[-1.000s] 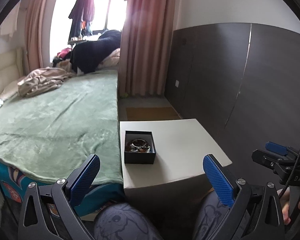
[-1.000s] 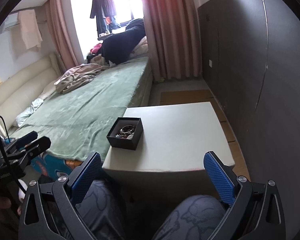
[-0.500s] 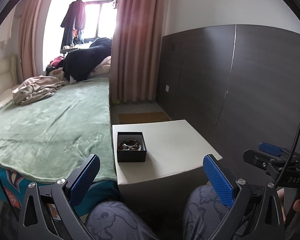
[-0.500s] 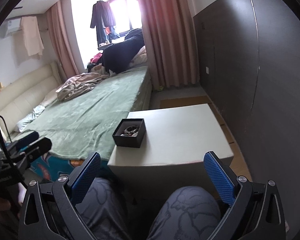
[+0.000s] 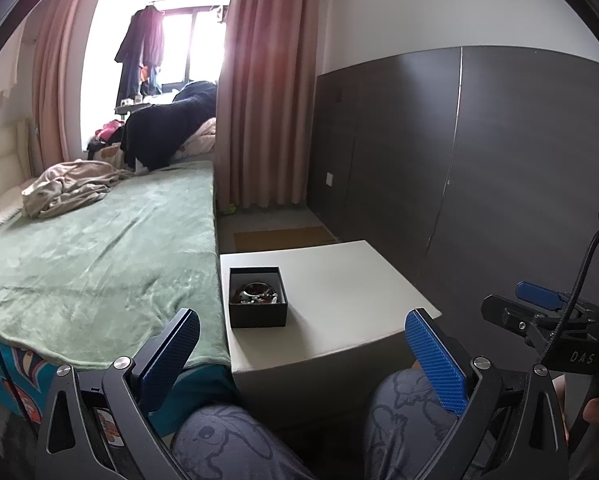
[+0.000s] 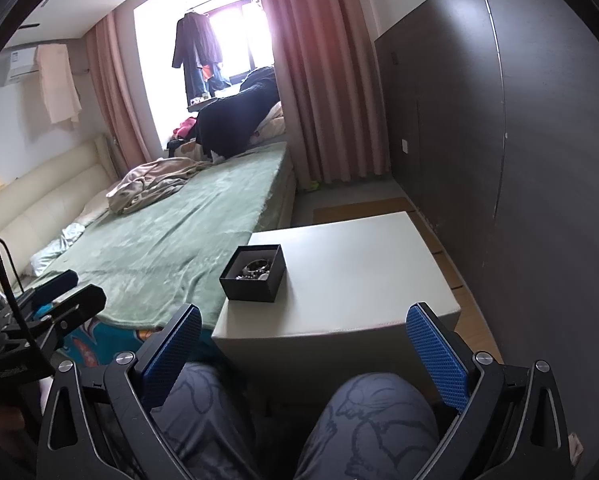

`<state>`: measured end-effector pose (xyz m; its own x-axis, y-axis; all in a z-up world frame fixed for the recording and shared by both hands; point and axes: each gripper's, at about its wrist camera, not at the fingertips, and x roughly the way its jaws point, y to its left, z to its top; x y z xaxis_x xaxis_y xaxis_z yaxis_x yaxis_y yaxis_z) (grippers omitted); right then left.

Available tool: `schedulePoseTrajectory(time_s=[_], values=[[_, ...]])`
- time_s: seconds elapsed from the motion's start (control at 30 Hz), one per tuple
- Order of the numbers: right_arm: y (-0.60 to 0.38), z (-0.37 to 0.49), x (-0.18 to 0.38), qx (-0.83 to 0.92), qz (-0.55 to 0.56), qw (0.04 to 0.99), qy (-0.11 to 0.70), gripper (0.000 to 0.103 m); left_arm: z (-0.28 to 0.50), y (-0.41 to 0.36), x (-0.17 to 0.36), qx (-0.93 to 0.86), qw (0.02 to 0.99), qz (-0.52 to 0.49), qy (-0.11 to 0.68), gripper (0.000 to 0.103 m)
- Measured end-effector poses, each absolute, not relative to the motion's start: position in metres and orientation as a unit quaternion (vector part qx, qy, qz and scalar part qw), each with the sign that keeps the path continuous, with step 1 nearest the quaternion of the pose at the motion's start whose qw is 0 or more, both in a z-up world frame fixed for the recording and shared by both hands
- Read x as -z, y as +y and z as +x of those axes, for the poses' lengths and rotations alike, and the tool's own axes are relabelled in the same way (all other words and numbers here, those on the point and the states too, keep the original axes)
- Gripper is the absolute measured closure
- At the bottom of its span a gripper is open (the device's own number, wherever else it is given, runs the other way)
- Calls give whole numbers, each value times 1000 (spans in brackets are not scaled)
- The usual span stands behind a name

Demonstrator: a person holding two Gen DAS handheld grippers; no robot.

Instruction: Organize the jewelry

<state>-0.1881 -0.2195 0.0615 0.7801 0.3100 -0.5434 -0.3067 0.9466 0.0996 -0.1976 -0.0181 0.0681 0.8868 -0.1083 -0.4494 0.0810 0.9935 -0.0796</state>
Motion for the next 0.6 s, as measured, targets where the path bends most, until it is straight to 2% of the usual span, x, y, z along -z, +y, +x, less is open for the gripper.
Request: schedulePoseTrajectory(time_s=[0.6], values=[[-219, -193, -61, -162, -4, 945, 285, 0, -199, -13, -68, 37, 970, -39, 236, 1]])
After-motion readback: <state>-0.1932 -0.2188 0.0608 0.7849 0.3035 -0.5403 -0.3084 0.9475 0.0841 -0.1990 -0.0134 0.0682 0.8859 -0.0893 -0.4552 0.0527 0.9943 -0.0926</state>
